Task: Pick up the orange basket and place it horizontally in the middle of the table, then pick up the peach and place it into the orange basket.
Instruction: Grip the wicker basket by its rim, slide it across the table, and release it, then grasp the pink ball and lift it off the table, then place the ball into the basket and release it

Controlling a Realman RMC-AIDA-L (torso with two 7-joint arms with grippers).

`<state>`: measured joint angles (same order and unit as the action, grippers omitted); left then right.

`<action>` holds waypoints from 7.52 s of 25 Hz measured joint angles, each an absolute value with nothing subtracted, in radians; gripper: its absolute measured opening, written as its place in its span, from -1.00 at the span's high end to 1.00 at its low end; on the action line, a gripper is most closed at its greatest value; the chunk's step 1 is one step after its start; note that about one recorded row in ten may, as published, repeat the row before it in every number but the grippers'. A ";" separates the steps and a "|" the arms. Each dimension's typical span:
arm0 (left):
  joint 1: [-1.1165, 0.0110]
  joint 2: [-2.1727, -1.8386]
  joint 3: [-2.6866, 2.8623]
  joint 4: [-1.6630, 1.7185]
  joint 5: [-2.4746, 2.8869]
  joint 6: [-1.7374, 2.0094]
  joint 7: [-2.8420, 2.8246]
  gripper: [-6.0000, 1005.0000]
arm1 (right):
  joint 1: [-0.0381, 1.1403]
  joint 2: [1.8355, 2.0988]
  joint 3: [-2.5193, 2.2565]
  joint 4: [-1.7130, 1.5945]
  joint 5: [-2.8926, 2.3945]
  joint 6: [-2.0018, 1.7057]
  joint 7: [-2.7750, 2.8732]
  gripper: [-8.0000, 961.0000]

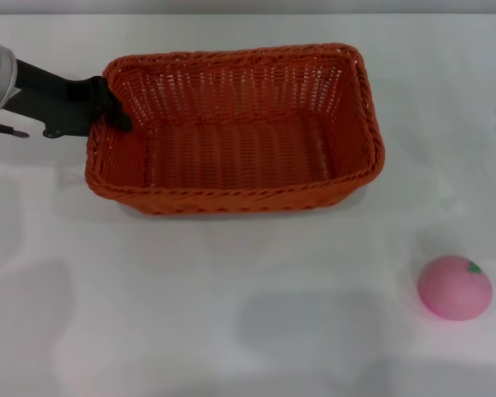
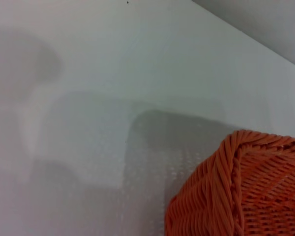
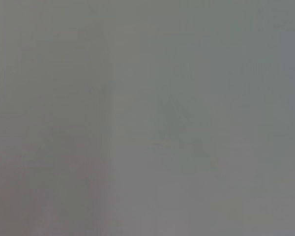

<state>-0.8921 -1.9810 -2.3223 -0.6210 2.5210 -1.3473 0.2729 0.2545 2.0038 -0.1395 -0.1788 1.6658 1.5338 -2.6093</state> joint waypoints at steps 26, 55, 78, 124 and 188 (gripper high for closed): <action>-0.852 -1.976 -2.334 -0.611 2.412 -1.333 0.343 -0.21 | 0.251 2.003 -0.137 -0.184 1.667 1.535 -2.611 -0.76; -0.326 -2.074 -2.395 -0.756 1.615 -1.367 1.601 -0.75 | 0.167 1.844 -0.514 -0.765 1.235 1.774 -1.982 -0.76; -0.297 -2.074 -2.390 -0.563 1.608 -1.403 2.022 -0.75 | 0.341 1.908 -0.806 -0.815 0.941 1.790 -1.696 -0.69; -0.267 -2.072 -2.398 -0.576 1.606 -1.469 2.027 -0.75 | 0.380 1.841 -1.015 -0.931 1.159 1.854 -1.664 0.31; -0.227 -2.074 -2.399 -0.572 1.603 -1.466 2.080 -0.75 | 0.476 2.013 -1.020 -0.879 1.376 1.390 -1.669 -0.47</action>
<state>-0.2267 -2.0740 -2.3992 -0.5724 1.6030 -1.4655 2.0800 0.4764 2.0128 -1.0203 -0.8790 1.3763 1.3897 -1.6687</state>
